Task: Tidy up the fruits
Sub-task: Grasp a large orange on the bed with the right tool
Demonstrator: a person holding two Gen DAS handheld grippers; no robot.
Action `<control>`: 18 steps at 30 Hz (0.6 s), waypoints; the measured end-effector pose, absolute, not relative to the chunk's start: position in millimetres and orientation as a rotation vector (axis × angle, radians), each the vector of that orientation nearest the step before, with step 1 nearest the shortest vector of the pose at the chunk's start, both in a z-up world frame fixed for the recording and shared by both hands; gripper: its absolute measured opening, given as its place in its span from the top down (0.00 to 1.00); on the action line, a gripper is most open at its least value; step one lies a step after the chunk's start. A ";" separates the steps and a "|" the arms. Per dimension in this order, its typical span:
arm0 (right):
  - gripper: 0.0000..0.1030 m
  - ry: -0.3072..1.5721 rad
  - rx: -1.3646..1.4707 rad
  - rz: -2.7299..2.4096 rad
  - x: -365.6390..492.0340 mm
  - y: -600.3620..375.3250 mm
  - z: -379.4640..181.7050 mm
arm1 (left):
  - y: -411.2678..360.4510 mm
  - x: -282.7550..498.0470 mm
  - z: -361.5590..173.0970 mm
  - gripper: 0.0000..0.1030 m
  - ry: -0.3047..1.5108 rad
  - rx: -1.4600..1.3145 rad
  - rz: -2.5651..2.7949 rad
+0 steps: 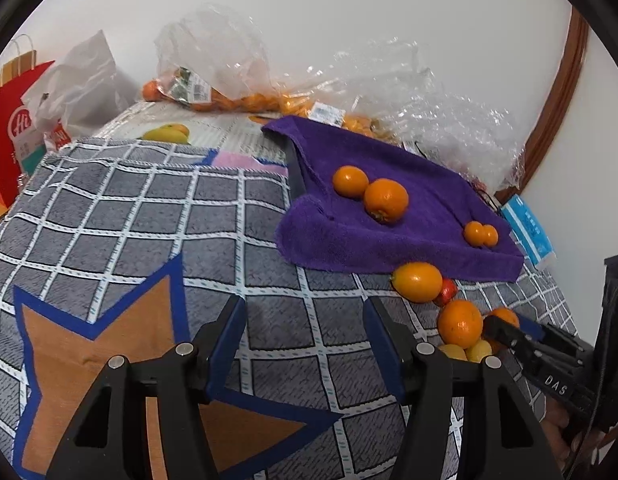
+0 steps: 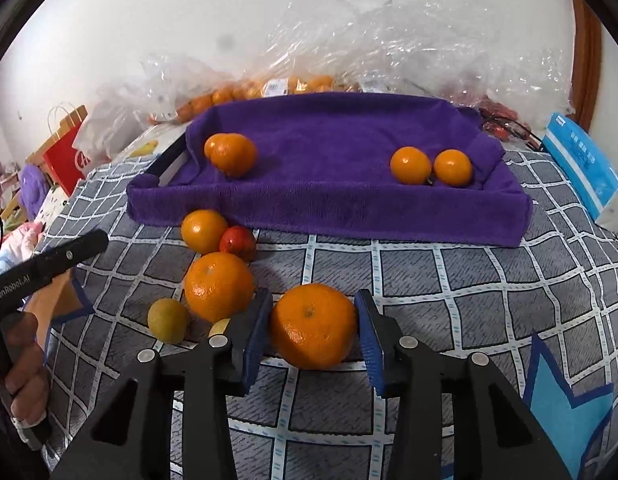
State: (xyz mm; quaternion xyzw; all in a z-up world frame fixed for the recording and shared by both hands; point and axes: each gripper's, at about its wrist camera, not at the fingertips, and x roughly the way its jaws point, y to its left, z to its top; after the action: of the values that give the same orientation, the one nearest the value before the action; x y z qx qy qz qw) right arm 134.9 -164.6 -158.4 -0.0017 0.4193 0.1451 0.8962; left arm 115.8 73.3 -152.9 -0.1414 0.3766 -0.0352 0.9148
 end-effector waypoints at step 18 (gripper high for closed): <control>0.58 0.912 -0.078 0.233 137.0 -189.3 -167.3 | 68.6 122.5 -160.6 0.36 0.839 -0.282 -0.101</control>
State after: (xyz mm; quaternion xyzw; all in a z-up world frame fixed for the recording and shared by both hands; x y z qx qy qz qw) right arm 137.0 -189.3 -167.3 -0.0375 0.4393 0.1123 0.8905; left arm 122.5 68.6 -160.6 -0.1365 0.4057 -0.0490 0.9024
